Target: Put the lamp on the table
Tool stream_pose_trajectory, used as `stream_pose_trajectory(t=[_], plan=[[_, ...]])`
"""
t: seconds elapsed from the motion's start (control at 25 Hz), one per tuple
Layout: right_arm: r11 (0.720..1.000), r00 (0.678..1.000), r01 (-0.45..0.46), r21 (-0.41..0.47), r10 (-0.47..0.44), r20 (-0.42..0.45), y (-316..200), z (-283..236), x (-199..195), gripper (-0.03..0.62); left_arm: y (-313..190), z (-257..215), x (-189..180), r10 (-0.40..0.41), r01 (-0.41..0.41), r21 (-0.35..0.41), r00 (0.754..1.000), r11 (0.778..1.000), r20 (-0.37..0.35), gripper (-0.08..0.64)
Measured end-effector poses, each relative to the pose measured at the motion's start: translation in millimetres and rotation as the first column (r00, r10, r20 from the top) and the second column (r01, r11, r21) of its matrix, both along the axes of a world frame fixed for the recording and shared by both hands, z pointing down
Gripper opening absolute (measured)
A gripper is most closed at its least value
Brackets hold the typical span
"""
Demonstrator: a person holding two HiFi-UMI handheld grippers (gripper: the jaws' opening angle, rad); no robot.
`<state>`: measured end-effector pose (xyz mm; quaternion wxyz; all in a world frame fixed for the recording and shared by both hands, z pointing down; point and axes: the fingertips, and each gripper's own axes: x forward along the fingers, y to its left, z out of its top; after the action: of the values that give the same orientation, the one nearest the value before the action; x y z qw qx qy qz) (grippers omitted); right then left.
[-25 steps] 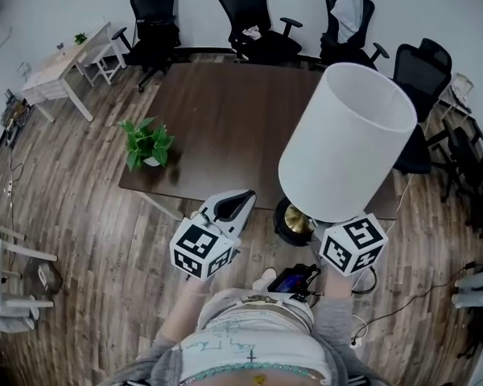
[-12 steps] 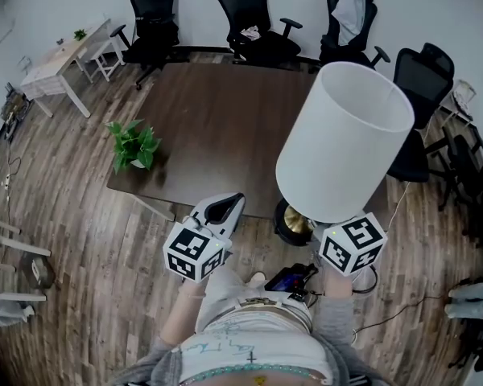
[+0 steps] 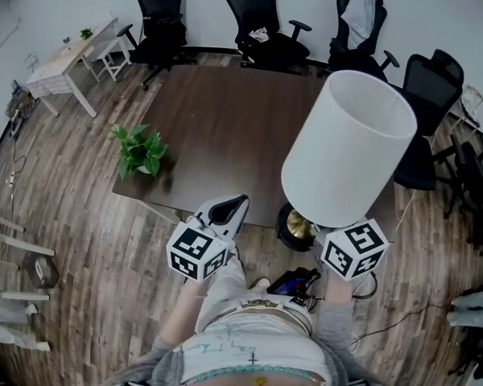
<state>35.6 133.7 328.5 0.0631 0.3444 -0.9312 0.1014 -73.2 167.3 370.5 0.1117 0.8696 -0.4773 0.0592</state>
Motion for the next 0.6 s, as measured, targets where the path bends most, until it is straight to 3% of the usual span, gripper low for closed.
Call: stream_pose_trajectory(t=[0.28,0.6], plan=[[0.999,0.999,-0.042,0.005,0.042,0.009,-23,-1,-27,0.051,-30,-3,-15,0.081,-0.081,0.007,0.997,0.997,0.001,0.012],[0.996,0.996,-0.085,0.021,0.085,0.002,-66,-4,-56,0.051,-75,1,-51,0.113,-0.113,0.003,0.994,0.994,-0.006,0.012]])
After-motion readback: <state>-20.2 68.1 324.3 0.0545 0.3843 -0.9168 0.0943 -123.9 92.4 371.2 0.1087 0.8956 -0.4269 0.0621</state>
